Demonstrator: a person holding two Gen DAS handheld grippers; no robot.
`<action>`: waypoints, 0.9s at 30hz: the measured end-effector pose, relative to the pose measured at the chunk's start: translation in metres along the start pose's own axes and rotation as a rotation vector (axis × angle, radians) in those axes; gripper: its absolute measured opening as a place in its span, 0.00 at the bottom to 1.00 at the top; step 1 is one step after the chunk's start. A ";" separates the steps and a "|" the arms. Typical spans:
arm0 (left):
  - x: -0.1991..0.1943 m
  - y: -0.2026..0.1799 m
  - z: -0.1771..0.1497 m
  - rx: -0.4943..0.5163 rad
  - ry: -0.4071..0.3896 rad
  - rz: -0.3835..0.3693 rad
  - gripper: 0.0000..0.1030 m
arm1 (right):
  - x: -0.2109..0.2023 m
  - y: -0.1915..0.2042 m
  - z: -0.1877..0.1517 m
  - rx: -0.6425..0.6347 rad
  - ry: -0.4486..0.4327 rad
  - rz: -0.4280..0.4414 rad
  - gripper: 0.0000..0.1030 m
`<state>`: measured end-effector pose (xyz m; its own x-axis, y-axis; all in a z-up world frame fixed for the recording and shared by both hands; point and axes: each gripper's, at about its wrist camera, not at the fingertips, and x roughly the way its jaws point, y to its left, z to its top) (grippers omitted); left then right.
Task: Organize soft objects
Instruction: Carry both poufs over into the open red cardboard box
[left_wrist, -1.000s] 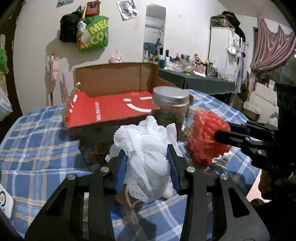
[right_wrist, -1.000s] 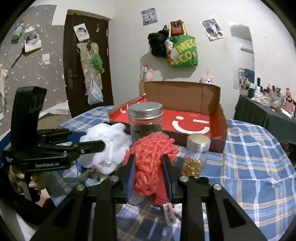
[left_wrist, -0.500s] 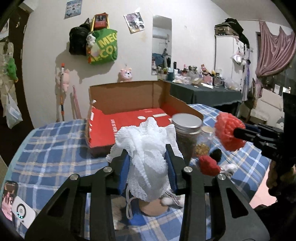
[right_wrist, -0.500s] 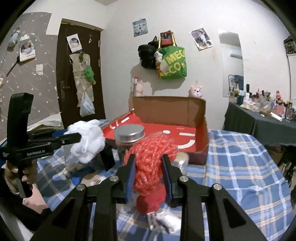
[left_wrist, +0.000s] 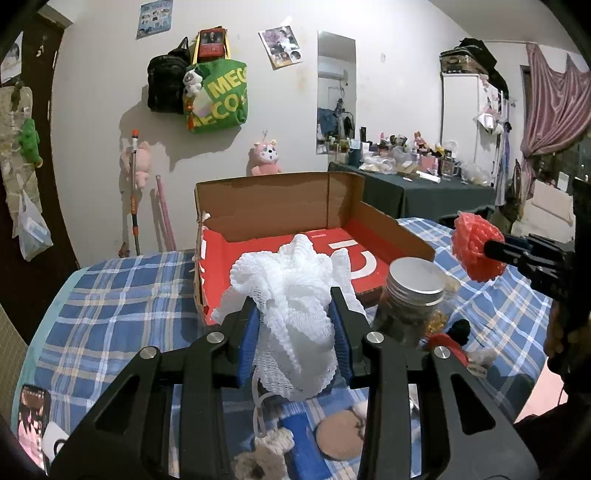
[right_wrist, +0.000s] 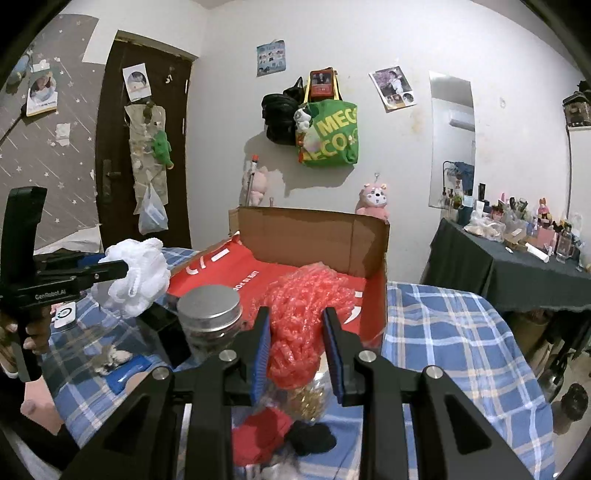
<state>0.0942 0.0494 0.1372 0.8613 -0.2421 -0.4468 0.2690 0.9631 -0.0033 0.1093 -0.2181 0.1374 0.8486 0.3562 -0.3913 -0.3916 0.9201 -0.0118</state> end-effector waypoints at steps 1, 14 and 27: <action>0.003 0.001 0.002 -0.001 0.001 -0.003 0.32 | 0.003 -0.002 0.002 -0.002 0.002 -0.002 0.29; 0.045 0.008 0.040 0.034 0.049 -0.078 0.32 | 0.052 -0.016 0.033 -0.054 0.063 0.045 0.29; 0.140 0.002 0.098 0.138 0.203 -0.126 0.32 | 0.159 -0.025 0.086 -0.107 0.271 0.146 0.29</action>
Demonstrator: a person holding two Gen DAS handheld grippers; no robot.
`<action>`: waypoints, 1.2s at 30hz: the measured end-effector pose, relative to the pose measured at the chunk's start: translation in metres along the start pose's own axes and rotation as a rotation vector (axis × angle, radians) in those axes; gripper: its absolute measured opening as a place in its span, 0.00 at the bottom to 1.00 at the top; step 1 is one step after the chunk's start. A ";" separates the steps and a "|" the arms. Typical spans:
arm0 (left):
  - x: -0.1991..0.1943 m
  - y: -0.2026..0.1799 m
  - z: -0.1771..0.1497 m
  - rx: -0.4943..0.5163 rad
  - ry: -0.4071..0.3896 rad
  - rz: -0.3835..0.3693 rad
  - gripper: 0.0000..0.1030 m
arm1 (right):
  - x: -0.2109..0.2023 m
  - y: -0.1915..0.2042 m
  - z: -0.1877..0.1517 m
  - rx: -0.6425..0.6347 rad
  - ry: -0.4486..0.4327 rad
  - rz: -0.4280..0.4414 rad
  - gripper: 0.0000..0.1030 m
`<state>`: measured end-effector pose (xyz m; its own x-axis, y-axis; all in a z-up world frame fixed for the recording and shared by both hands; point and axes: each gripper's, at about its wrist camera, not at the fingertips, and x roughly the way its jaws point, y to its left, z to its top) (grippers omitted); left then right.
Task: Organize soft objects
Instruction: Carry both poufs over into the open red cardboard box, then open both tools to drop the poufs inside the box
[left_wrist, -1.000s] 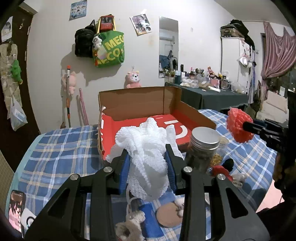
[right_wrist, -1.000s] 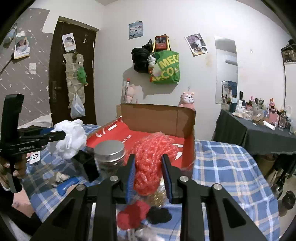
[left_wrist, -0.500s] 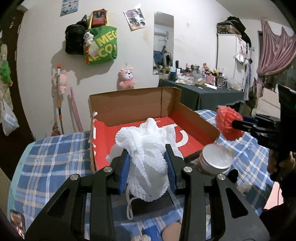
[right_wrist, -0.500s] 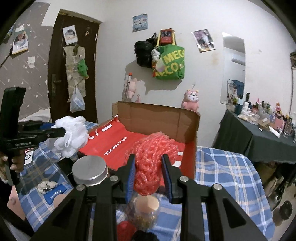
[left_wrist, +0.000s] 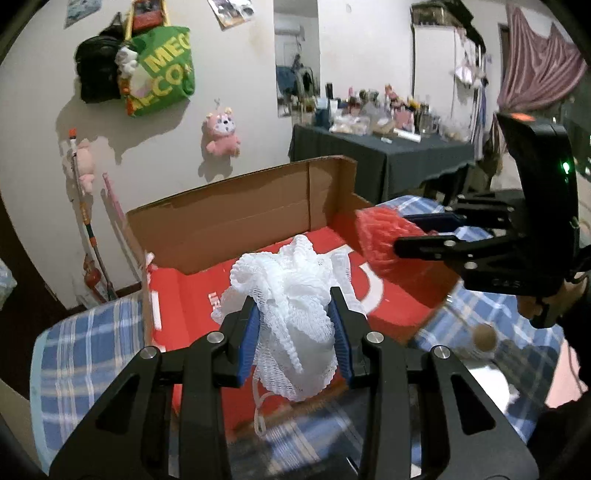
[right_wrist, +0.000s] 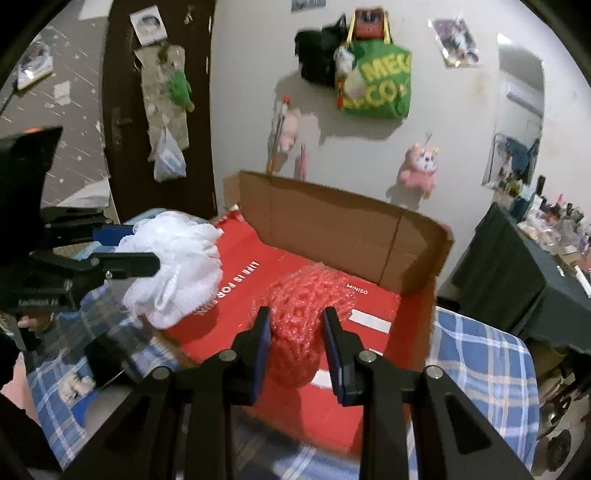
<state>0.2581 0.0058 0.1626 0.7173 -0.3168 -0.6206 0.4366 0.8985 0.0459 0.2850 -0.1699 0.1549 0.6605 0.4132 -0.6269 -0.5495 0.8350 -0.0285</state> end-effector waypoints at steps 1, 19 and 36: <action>0.010 0.001 0.006 0.007 0.019 0.000 0.32 | 0.009 -0.002 0.005 0.002 0.015 -0.003 0.29; 0.177 0.058 0.053 -0.084 0.246 0.024 0.32 | 0.182 -0.076 0.057 0.186 0.270 -0.063 0.29; 0.188 0.062 0.050 -0.080 0.260 0.055 0.52 | 0.201 -0.082 0.052 0.217 0.354 -0.075 0.44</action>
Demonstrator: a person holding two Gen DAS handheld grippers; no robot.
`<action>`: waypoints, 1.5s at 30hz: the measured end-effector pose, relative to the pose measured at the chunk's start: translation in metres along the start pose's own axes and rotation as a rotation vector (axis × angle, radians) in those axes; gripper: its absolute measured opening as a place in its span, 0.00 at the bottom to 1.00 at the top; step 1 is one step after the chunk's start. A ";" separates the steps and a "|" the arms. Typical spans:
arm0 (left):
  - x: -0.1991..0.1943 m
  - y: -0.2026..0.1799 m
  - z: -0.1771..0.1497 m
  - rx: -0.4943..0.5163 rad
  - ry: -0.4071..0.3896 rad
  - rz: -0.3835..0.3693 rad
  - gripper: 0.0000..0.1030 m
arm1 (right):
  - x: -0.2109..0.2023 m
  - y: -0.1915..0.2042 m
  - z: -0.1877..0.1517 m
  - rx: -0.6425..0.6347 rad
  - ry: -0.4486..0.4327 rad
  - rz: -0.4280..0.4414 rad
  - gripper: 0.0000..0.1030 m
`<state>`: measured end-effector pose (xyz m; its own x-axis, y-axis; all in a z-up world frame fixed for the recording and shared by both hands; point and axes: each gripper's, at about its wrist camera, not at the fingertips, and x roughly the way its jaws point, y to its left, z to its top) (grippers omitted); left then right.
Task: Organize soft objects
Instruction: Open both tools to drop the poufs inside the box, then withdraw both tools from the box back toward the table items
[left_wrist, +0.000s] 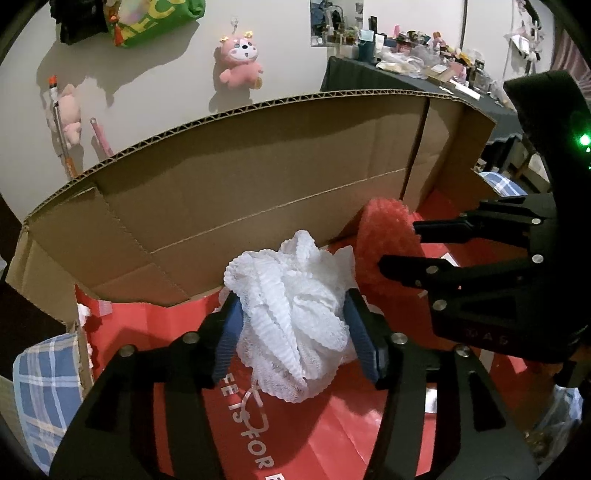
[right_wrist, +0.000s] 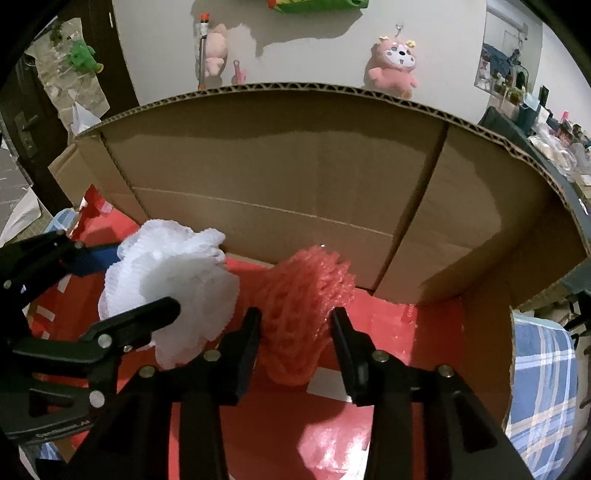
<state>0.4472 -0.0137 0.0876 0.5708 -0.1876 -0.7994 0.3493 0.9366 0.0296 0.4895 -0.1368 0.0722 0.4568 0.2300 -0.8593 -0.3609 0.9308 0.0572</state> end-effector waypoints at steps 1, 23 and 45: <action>-0.001 0.001 0.000 -0.004 -0.001 -0.003 0.54 | 0.001 -0.001 0.001 0.001 0.004 0.000 0.45; -0.083 0.000 -0.017 -0.069 -0.126 -0.006 0.76 | -0.064 -0.001 -0.011 0.000 -0.080 -0.074 0.83; -0.314 -0.073 -0.152 -0.099 -0.671 0.108 1.00 | -0.320 0.073 -0.156 -0.066 -0.649 -0.189 1.00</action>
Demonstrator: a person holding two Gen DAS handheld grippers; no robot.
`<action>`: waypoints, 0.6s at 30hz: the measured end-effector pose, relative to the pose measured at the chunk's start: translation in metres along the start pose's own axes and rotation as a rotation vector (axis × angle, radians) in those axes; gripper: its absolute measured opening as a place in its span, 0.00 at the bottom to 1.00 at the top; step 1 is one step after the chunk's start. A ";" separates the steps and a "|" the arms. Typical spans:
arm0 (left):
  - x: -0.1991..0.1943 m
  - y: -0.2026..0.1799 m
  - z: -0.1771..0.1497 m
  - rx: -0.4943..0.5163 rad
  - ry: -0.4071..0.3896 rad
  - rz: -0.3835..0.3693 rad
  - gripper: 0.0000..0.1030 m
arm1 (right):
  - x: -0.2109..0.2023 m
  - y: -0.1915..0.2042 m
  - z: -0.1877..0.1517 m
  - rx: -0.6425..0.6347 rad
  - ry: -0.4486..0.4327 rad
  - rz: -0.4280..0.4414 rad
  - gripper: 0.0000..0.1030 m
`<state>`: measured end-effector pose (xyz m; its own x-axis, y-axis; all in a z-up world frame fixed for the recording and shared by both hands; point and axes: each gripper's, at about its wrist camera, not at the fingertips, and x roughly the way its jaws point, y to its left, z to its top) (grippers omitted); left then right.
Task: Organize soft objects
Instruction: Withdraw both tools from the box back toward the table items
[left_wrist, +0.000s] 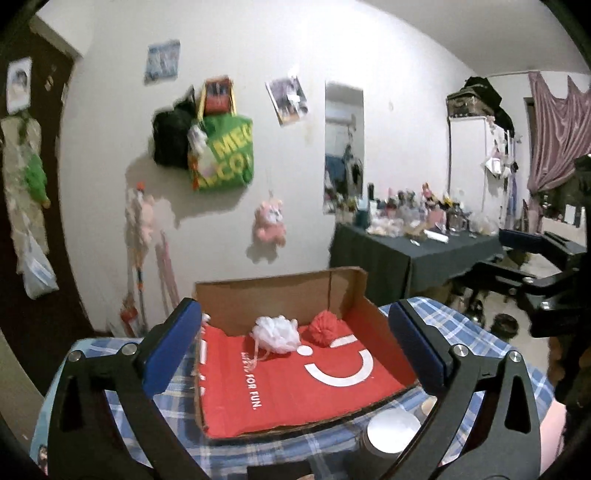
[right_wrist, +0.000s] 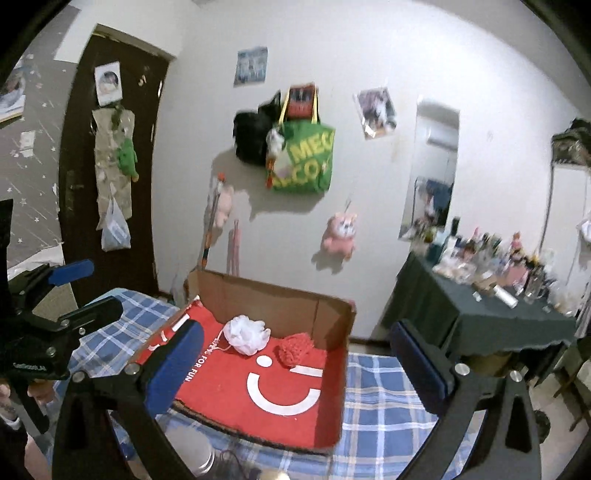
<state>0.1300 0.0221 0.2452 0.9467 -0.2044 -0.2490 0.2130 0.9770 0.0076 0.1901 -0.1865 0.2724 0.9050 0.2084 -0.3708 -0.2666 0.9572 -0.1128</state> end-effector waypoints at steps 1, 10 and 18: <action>-0.010 -0.004 -0.003 0.009 -0.020 0.011 1.00 | -0.011 0.001 -0.003 -0.001 -0.019 -0.003 1.00; -0.084 -0.030 -0.042 0.000 -0.114 0.003 1.00 | -0.082 0.022 -0.058 0.005 -0.105 -0.024 1.00; -0.110 -0.041 -0.087 -0.013 -0.117 0.011 1.00 | -0.119 0.038 -0.113 0.034 -0.144 -0.063 1.00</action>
<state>-0.0041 0.0094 0.1885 0.9709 -0.1987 -0.1337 0.2001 0.9798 -0.0026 0.0349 -0.1976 0.2076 0.9585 0.1720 -0.2274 -0.1986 0.9750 -0.0996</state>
